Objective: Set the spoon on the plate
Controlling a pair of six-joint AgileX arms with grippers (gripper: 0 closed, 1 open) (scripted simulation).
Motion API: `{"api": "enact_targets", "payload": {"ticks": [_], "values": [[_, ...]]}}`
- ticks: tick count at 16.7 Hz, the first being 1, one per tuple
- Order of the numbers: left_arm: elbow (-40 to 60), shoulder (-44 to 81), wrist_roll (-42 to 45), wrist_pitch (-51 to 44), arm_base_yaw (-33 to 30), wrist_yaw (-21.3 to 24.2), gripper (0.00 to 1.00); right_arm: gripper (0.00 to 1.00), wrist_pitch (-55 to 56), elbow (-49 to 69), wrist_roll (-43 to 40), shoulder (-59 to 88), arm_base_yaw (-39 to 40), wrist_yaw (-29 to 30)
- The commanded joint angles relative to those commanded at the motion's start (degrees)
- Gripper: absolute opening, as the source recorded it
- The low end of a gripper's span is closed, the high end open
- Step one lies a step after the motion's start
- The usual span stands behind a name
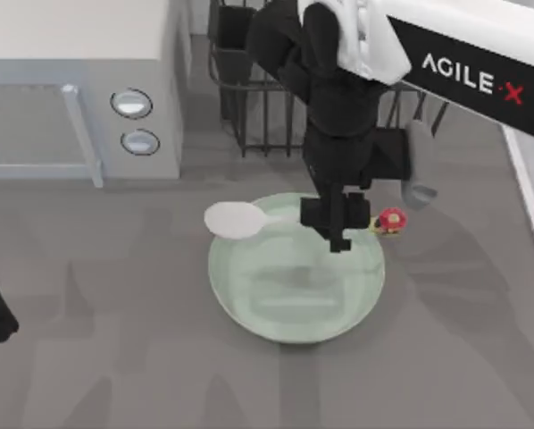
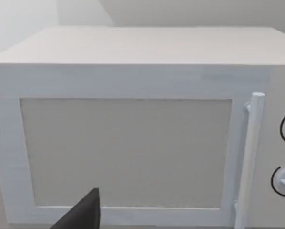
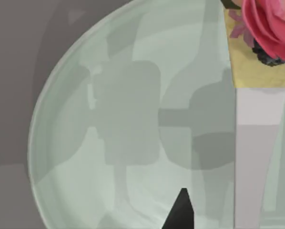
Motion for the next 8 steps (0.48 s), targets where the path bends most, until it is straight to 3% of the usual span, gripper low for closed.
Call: {"api": "enact_targets", "payload": {"ticks": [8], "values": [[0.0, 0.0, 0.0, 0.0, 0.0, 0.0, 1.0, 0.0, 0.07, -1.69, 0.04, -2.04, -1.5, 0.19]]}}
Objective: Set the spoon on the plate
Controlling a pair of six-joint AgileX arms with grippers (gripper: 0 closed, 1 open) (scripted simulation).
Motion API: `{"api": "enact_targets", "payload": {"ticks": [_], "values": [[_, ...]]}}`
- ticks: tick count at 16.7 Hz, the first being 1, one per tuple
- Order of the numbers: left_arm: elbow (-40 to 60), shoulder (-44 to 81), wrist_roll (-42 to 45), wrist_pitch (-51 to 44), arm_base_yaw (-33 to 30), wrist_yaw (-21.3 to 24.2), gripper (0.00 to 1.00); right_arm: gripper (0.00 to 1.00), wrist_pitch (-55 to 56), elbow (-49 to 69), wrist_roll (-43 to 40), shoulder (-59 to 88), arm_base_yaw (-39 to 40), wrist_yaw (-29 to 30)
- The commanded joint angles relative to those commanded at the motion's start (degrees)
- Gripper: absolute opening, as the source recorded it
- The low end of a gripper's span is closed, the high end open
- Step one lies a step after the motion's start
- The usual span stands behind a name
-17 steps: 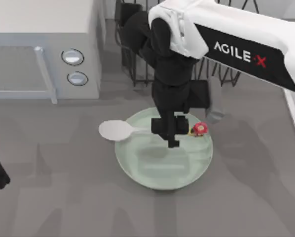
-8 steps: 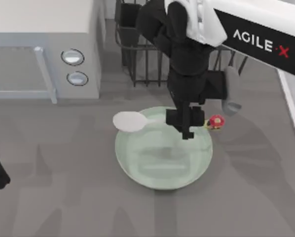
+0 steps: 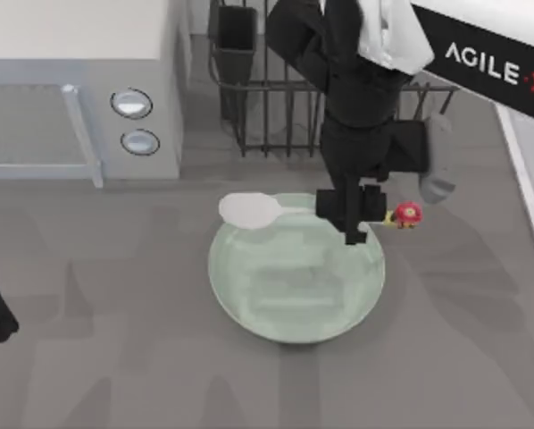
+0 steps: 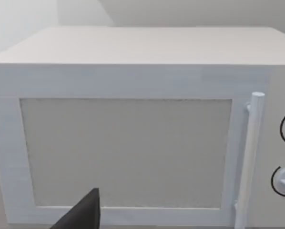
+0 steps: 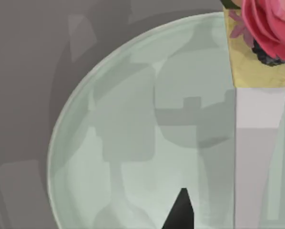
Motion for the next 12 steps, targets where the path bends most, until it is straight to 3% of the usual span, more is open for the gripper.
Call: {"api": "enact_targets", "payload": {"ticks": [12], "values": [[0.0, 0.0, 0.0, 0.0, 0.0, 0.0, 1.0, 0.0, 11.64, -2.6, -0.75, 6.71, 3.94, -2.34]]}}
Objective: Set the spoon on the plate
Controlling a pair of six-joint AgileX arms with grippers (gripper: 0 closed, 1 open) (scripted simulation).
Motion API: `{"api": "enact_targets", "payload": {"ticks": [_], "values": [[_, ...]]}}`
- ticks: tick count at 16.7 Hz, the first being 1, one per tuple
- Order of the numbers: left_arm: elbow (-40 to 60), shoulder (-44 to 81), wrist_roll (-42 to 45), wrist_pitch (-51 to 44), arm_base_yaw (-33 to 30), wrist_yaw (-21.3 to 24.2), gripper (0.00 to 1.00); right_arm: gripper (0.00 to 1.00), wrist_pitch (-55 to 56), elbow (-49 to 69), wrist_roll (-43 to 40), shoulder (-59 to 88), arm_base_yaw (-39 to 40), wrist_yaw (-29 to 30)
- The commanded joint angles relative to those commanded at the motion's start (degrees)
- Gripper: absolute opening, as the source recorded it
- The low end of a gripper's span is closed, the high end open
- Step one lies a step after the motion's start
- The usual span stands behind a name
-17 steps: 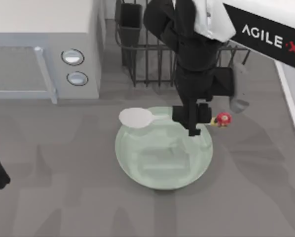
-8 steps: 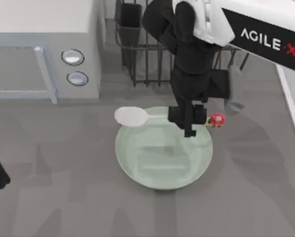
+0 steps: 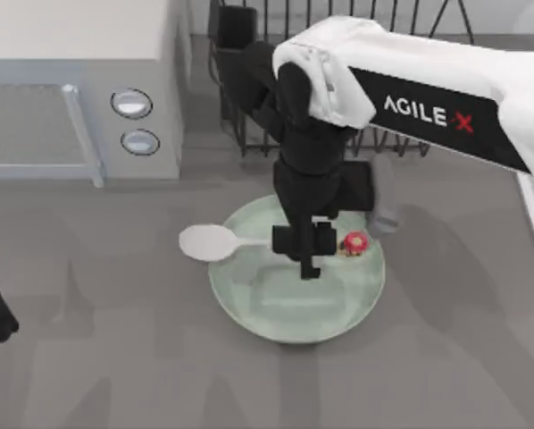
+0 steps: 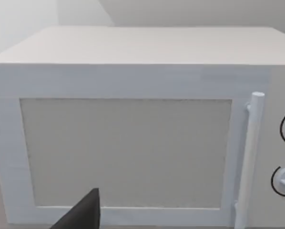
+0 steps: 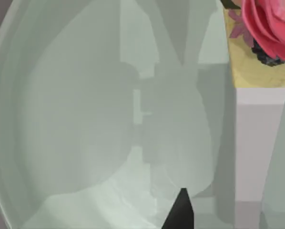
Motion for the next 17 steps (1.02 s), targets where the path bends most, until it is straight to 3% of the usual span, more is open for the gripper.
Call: {"api": "enact_targets", "payload": {"ticks": [7, 17], "values": [[0.0, 0.0, 0.0, 0.0, 0.0, 0.0, 1.0, 0.0, 0.72, -1.23, 0.08, 1.45, 0.28, 0.01], [0.0, 0.0, 0.0, 0.0, 0.0, 0.0, 1.0, 0.75, 0.72, -1.23, 0.08, 1.45, 0.28, 0.01]]}}
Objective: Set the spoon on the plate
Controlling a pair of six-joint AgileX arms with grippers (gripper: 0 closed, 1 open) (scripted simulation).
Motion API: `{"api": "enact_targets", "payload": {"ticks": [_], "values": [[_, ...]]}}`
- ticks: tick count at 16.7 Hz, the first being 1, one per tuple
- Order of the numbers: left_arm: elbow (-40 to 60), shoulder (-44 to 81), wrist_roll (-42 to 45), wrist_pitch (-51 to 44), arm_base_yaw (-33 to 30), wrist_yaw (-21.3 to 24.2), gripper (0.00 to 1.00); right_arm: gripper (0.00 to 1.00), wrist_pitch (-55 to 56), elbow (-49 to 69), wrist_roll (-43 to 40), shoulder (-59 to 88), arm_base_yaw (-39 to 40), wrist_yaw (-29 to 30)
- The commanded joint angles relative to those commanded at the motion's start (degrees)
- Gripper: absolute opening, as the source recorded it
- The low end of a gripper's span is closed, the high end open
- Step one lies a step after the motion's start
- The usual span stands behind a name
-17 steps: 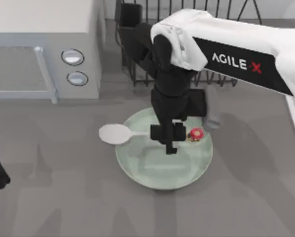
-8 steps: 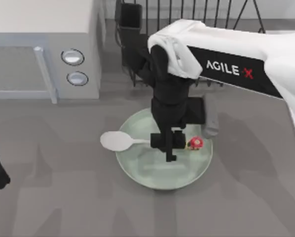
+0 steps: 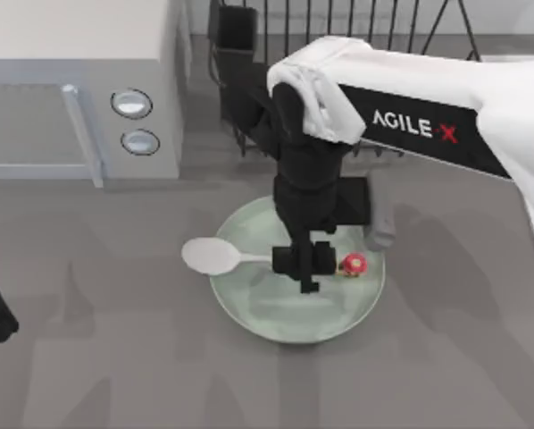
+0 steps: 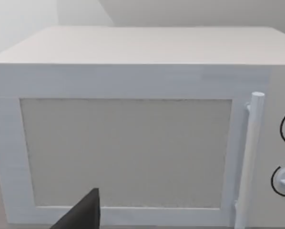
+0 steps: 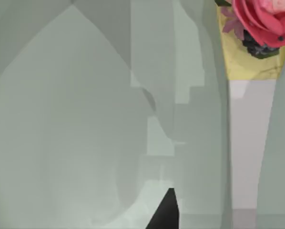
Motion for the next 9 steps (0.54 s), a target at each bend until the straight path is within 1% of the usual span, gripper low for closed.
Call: {"api": "enact_targets", "payload": {"ticks": [3, 4, 9], "values": [[0.0, 0.0, 0.0, 0.0, 0.0, 0.0, 1.0, 0.98, 0.0, 0.0, 0.0, 0.0, 0.0, 0.0], [0.0, 0.0, 0.0, 0.0, 0.0, 0.0, 1.0, 1.0, 0.0, 0.0, 0.0, 0.0, 0.0, 0.0], [0.0, 0.0, 0.0, 0.0, 0.0, 0.0, 1.0, 1.0, 0.0, 0.0, 0.0, 0.0, 0.0, 0.0]]}}
